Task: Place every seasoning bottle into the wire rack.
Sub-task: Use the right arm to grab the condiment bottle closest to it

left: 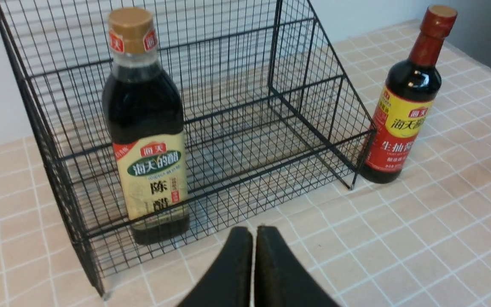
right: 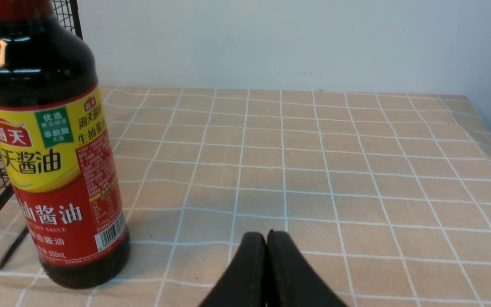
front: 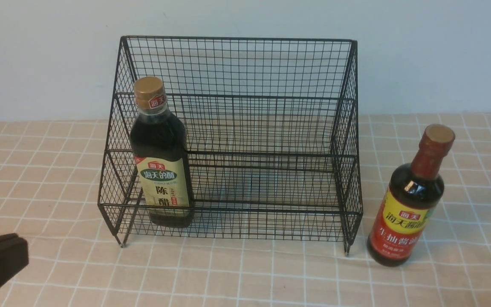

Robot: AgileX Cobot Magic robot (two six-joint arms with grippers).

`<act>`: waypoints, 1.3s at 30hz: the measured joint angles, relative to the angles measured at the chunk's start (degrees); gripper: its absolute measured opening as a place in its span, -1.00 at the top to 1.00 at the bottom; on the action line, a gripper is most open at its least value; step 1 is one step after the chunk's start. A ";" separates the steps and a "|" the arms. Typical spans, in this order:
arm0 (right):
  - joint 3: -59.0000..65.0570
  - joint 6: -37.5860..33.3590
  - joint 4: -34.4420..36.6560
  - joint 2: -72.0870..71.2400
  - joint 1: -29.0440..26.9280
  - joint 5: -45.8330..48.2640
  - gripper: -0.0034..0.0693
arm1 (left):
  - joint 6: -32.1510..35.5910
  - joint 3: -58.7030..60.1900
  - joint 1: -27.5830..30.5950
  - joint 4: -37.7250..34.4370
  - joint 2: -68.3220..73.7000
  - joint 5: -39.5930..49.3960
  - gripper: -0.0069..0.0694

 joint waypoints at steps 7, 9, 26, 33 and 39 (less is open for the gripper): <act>0.00 0.00 0.00 0.00 0.00 0.00 0.95 | -1.57 2.64 0.06 6.83 -1.72 -5.72 0.84; 0.00 0.00 0.00 0.00 0.00 0.00 0.95 | -3.15 5.70 0.65 9.45 -3.50 -9.17 0.84; 0.00 0.00 0.00 0.00 0.00 0.00 0.95 | -18.12 42.09 9.46 23.47 -21.18 -25.92 0.84; 0.00 0.00 0.00 0.00 0.00 0.00 0.95 | -18.50 42.14 9.53 23.57 -21.23 -25.99 0.84; 0.00 0.00 0.00 0.00 0.00 0.00 0.95 | -18.54 42.14 9.53 23.52 -21.23 -25.99 0.84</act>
